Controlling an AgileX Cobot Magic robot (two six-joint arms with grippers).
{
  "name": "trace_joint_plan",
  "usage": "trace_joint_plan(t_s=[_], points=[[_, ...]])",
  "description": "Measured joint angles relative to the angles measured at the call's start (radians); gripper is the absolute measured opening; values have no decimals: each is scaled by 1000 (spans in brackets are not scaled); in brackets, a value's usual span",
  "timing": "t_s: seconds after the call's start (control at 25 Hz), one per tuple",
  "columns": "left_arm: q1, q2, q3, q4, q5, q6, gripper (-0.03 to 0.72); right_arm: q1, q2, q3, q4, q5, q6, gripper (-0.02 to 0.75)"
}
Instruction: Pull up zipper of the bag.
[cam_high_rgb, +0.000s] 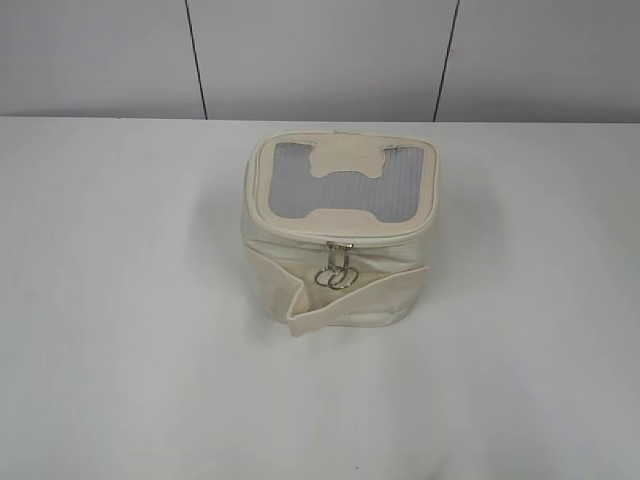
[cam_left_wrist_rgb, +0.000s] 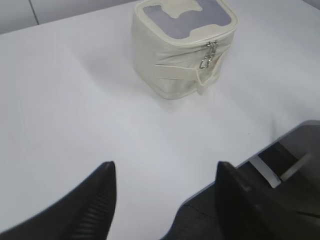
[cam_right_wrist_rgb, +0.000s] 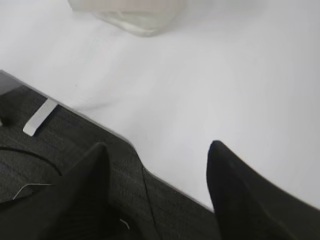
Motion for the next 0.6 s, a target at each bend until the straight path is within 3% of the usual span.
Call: trace_joint_plan(t_s=[0.12, 0.36, 0.6], points=[[0, -117, 51, 42, 30, -18, 474, 0, -45, 5, -1, -24, -13, 486], [6, -112, 88, 99, -41, -25, 470, 0, -73, 38, -6, -110, -36, 486], [9, -112, 99, 106, -59, -25, 389, 0, -73, 43, -7, -124, -35, 484]])
